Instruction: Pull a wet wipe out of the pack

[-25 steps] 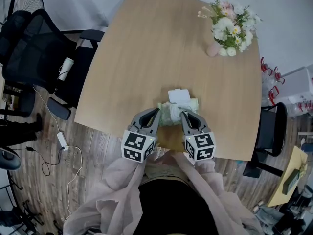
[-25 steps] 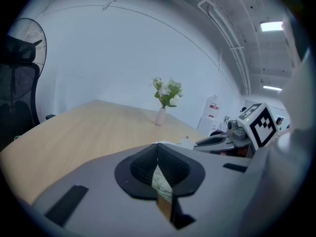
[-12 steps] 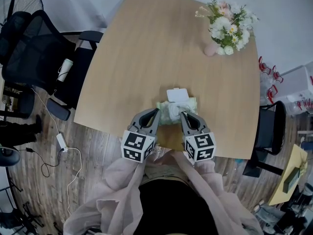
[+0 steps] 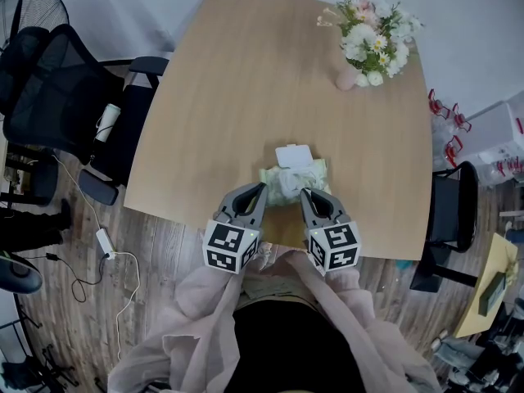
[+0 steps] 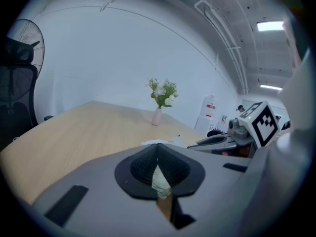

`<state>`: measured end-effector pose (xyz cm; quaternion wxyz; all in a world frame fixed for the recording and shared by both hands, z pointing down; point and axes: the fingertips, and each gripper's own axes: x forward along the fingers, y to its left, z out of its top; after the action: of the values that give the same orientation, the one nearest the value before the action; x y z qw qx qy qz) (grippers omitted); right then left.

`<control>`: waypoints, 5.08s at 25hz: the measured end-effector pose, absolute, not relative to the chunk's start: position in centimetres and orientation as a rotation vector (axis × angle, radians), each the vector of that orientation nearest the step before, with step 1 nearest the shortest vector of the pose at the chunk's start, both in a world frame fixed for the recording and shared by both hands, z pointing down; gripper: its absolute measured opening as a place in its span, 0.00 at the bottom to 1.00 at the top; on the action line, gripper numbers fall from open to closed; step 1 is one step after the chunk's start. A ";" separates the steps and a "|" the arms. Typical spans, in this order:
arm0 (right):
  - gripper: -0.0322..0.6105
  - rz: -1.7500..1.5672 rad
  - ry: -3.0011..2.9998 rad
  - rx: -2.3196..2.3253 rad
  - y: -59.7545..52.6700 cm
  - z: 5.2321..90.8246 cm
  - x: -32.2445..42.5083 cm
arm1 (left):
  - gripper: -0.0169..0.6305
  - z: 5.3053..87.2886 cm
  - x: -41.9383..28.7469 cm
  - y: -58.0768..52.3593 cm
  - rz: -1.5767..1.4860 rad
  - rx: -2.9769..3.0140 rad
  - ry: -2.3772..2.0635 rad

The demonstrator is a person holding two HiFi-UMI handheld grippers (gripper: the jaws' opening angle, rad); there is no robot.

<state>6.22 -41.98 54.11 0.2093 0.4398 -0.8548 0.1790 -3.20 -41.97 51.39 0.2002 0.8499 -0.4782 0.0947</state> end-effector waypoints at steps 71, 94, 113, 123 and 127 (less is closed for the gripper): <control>0.08 0.495 -2.410 1.319 -34.2 49.4 10.4 | 0.04 48.3 -0.3 -34.1 0.257 2.411 -1.354; 0.08 0.379 -2.407 1.597 -34.1 43.0 17.0 | 0.04 44.5 -0.6 -33.9 0.223 2.513 -1.361; 0.07 0.317 -2.395 1.661 -35.1 41.1 18.1 | 0.04 42.2 0.8 -35.5 0.253 2.632 -1.238; 0.07 0.331 -2.382 1.657 -35.2 41.5 18.6 | 0.04 42.3 1.3 -36.0 0.260 2.627 -1.225; 0.07 0.336 -2.380 1.650 -35.2 41.7 18.6 | 0.04 42.5 1.5 -36.0 0.253 2.618 -1.223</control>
<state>18.60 -35.15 41.68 0.1127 0.5624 -0.8111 0.1147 1.47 -35.99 42.49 0.1201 0.8961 -0.4184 0.0865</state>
